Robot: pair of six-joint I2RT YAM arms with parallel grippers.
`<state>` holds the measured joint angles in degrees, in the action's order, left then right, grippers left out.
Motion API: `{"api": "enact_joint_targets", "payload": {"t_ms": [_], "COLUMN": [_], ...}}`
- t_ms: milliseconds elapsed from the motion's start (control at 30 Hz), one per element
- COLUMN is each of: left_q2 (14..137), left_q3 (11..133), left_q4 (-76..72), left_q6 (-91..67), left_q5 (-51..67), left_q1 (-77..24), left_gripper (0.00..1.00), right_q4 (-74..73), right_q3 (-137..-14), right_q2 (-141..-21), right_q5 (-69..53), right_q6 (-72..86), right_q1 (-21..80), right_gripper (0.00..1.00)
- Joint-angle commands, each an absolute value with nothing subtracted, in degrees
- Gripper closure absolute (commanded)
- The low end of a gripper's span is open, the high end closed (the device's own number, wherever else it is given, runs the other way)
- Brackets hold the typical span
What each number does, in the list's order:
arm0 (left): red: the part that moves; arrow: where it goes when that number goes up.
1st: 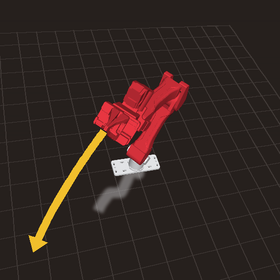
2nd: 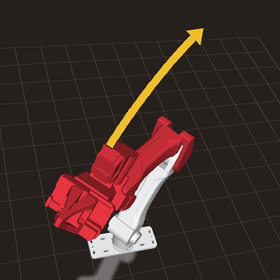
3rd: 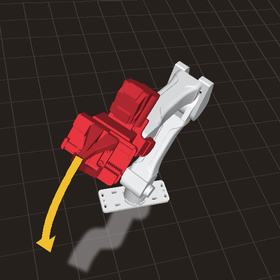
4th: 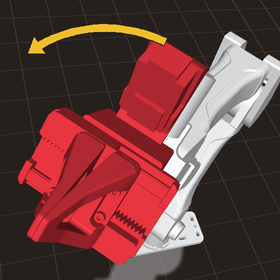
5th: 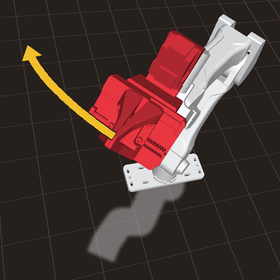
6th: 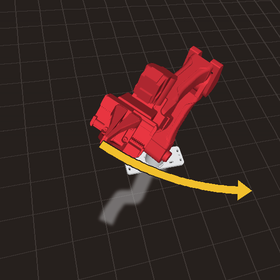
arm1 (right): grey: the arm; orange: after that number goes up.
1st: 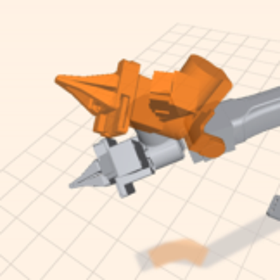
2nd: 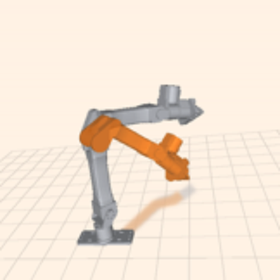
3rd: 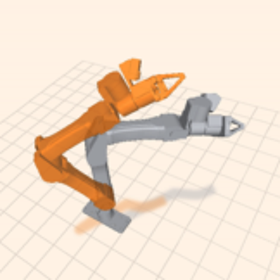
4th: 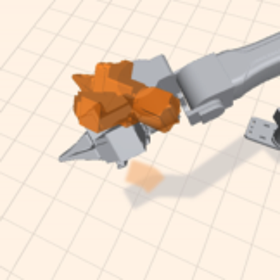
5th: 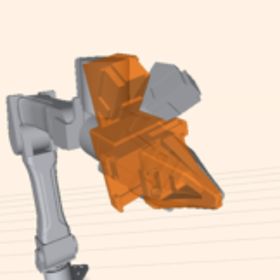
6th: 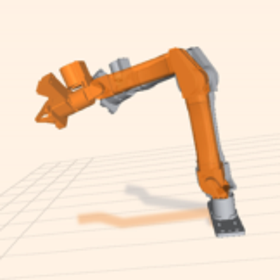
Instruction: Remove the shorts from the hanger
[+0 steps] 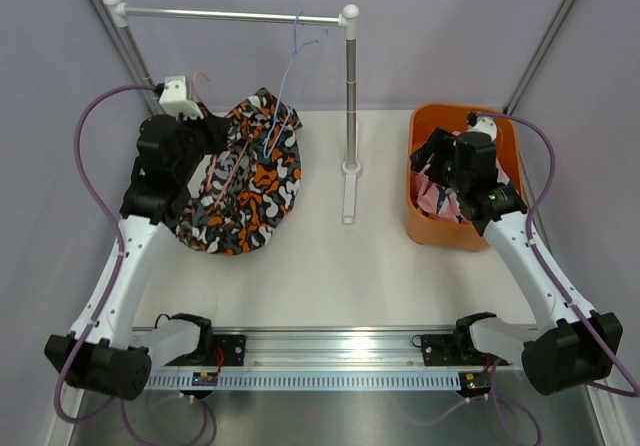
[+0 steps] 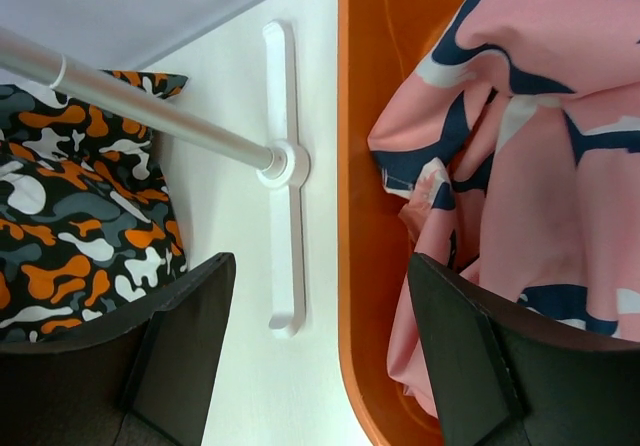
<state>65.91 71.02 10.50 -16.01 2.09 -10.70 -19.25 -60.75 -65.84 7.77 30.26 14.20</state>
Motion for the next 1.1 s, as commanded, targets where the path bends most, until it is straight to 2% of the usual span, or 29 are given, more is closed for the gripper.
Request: {"api": "enact_joint_targets", "payload": {"t_ms": [0, 133, 500, 700, 867, 1067], "left_q2": [59.69, 56.61, 49.31, 47.11, 50.35, 55.36], "left_q3": [69.61, 68.12, 64.78, 61.26, 60.56, 63.19], "left_q4": [16.59, 26.7, 39.19, 37.54, 34.19, 31.64], "left_q6": [-18.1, -19.78, -20.3, -20.04, -21.18, -21.18], "left_q5": [-3.42, -0.79, -0.97, 5.0, 4.22, 1.58], "left_q1": [-13.44, -16.08, -29.44, -32.69, -37.6, -42.18], "left_gripper": [1.0, 1.0, 1.0, 1.0, 1.0, 1.0], "right_q4": [-19.42, -21.62, -27.51, -29.0, -31.99, -30.23], "right_q3": [-63.72, -63.72, -63.28, -62.93, -67.75, -70.21], "right_q2": [-65.83, -63.38, -58.01, -58.62, -65.73, -71.09], "right_q5": [1.95, -1.56, 4.48, 9.56, 18.27, 22.23], "right_q6": [28.21, 27.86, 31.37, 34.98, 37.43, 39.11], "right_q1": [14.06, 15.02, 36.21, 48.84, 60.97, 63.72], "right_gripper": [0.22, 0.22, 0.23, 0.25, 0.24, 0.24]}}
